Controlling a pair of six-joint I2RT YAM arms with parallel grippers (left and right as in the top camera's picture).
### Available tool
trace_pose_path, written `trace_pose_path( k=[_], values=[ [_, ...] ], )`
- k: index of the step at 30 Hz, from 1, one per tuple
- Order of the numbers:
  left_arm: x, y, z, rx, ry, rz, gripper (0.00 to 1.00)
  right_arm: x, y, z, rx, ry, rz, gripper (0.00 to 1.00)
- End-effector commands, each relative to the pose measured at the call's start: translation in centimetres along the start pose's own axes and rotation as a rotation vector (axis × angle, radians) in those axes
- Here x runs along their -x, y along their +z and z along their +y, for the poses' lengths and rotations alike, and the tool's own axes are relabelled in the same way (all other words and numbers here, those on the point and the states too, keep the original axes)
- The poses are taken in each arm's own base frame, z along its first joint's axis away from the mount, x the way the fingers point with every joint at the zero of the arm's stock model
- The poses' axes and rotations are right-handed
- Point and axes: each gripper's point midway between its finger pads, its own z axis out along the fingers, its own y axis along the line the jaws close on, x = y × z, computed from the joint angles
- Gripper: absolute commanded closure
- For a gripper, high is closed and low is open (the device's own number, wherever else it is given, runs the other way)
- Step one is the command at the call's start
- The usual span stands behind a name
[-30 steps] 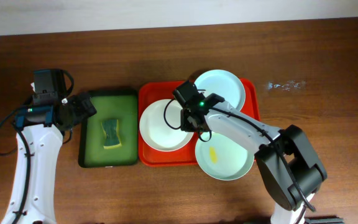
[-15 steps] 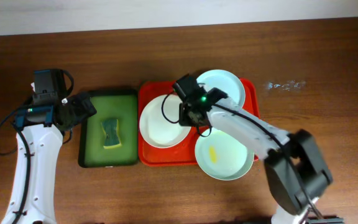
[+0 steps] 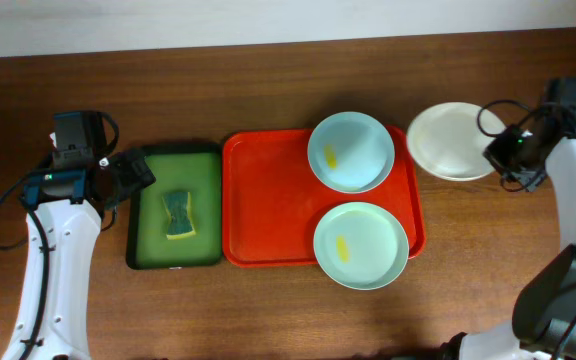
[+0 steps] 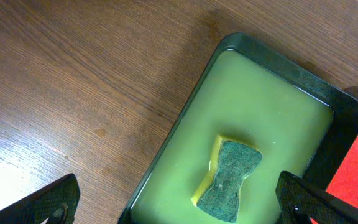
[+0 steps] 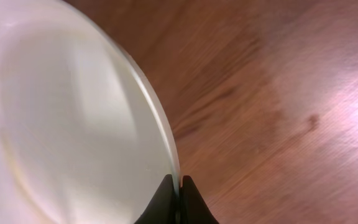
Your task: Clean dirty plates on tray and stack at the side
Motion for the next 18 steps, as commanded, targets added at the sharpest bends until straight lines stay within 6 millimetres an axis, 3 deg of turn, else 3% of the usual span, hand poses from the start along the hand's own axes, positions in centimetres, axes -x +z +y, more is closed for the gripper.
trace_pose_path(
  k=[1, 6, 8, 9, 10, 11, 12, 15, 16, 18],
  values=[
    [0.6, -0.6, 0.1, -0.007, -0.022, -0.024, 0.01, 1.1, 1.6, -2.4, -0.071, 0.036, 0.01, 0.96],
    [0.6, -0.6, 0.1, -0.007, -0.022, -0.024, 0.01, 1.1, 6.7, -4.4, -0.176, 0.041, 0.067, 0.96],
    [0.6, -0.6, 0.1, -0.007, -0.022, -0.024, 0.01, 1.2, 6.9, -4.4, -0.182, 0.04, 0.062, 0.96],
    [0.6, -0.6, 0.1, -0.007, -0.022, -0.024, 0.01, 1.1, 6.9, -4.5, -0.184, 0.04, 0.066, 0.78],
    [0.6, -0.6, 0.1, -0.007, -0.022, -0.025, 0.01, 0.9, 6.8, -4.5, -0.183, 0.035, 0.077, 0.46],
    [0.6, -0.6, 0.1, -0.007, -0.022, -0.024, 0.01, 0.9, 6.3, -4.1, -0.165, -0.016, 0.09, 0.36],
    [0.6, -0.6, 0.1, -0.007, -0.022, -0.024, 0.01, 1.0, 5.7, -3.8, -0.154, -0.031, 0.096, 0.34],
    [0.6, -0.6, 0.1, -0.007, -0.022, -0.024, 0.01, 1.8, 0.0, -1.3, -0.065, -0.083, 0.108, 0.32],
    [0.6, -0.6, 0.1, -0.007, -0.022, -0.024, 0.01, 0.6, -2.4, 0.2, 0.032, -0.149, 0.154, 0.32],
    [0.6, -0.6, 0.1, -0.007, -0.022, -0.024, 0.01, -2.1, -4.1, 1.6, 0.138, -0.225, 0.247, 0.32]
  ],
)
